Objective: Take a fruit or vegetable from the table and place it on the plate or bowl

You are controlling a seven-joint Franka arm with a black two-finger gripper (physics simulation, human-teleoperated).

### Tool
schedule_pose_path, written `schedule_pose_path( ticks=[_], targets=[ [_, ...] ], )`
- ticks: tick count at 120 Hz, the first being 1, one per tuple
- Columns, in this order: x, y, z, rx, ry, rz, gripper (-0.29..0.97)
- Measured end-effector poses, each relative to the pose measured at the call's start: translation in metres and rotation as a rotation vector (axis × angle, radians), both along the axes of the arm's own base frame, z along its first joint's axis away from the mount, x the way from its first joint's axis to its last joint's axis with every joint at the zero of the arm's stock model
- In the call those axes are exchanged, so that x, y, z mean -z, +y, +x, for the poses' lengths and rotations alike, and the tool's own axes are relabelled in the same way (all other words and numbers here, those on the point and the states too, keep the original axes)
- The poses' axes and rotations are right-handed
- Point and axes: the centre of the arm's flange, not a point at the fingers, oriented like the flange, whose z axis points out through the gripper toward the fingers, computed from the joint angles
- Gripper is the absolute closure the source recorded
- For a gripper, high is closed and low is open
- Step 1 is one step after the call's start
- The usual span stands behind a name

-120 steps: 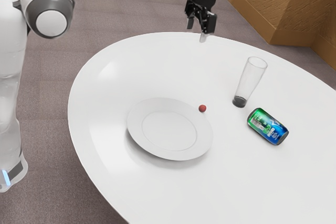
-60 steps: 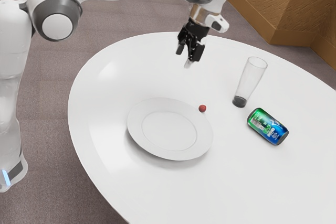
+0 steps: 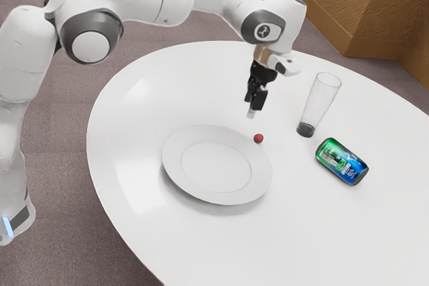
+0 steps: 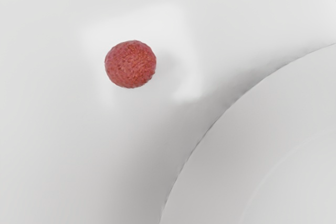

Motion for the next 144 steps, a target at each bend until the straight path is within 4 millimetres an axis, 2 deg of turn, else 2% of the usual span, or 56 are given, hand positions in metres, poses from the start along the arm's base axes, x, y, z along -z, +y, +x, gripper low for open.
schedule_pose_path(
  ticks=[23, 70, 88, 125, 138, 144],
  targets=[
    [0.032, -0.005, 0.018, 0.058, -0.031, -0.011, 0.01],
    [0.066, -0.005, 0.034, 0.127, -0.058, -0.015, 0.01],
    [0.075, -0.004, 0.038, 0.145, -0.060, -0.014, 0.01],
    [0.077, 0.006, 0.039, 0.158, -0.073, -0.008, 0.01],
    [0.086, 0.000, 0.042, 0.169, -0.063, -0.011, 0.10],
    [0.093, -0.001, 0.043, 0.166, -0.056, -0.017, 0.19]
  ],
)
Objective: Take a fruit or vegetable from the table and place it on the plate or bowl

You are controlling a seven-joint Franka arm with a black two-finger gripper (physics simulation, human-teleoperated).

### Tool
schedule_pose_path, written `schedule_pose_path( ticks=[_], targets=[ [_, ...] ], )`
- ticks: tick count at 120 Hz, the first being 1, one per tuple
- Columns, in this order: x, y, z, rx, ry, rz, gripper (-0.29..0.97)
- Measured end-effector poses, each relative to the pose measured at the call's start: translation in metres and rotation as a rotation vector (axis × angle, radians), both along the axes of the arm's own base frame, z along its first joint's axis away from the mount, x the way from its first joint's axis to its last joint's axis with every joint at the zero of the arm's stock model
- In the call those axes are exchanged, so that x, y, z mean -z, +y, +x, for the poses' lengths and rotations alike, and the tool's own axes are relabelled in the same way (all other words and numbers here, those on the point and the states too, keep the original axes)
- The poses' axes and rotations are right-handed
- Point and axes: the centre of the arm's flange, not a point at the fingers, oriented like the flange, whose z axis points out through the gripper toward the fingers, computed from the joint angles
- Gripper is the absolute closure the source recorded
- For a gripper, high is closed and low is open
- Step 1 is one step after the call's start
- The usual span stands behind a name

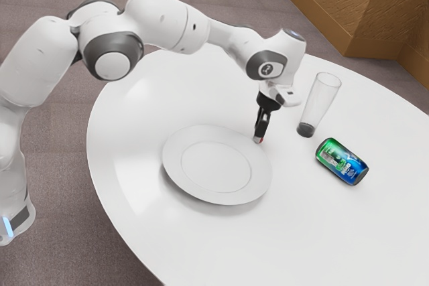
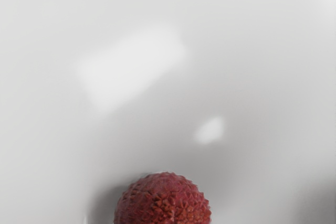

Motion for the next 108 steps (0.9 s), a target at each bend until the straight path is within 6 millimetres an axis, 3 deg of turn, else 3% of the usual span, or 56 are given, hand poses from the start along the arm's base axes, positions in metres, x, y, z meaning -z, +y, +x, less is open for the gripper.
schedule_pose_path(
  ticks=[20, 38, 44, 51, 57, 66, 80, 92, 108],
  targets=[
    [0.008, 0.003, 0.002, -0.030, 0.003, -0.011, 0.47],
    [-0.012, 0.000, 0.001, -0.060, -0.021, -0.008, 0.52],
    [-0.039, -0.017, -0.004, -0.047, -0.037, -0.015, 0.53],
    [-0.064, -0.065, -0.013, 0.011, -0.041, -0.037, 0.53],
    [-0.075, -0.087, -0.021, 0.036, -0.022, -0.049, 0.53],
    [-0.072, -0.098, -0.033, 0.039, 0.035, -0.054, 0.53],
    [-0.051, -0.103, -0.050, 0.029, 0.136, -0.055, 0.53],
    [-0.060, -0.126, -0.061, 0.071, 0.161, -0.032, 0.29],
    [-0.081, -0.118, -0.067, 0.055, 0.167, -0.010, 0.11]
  ],
)
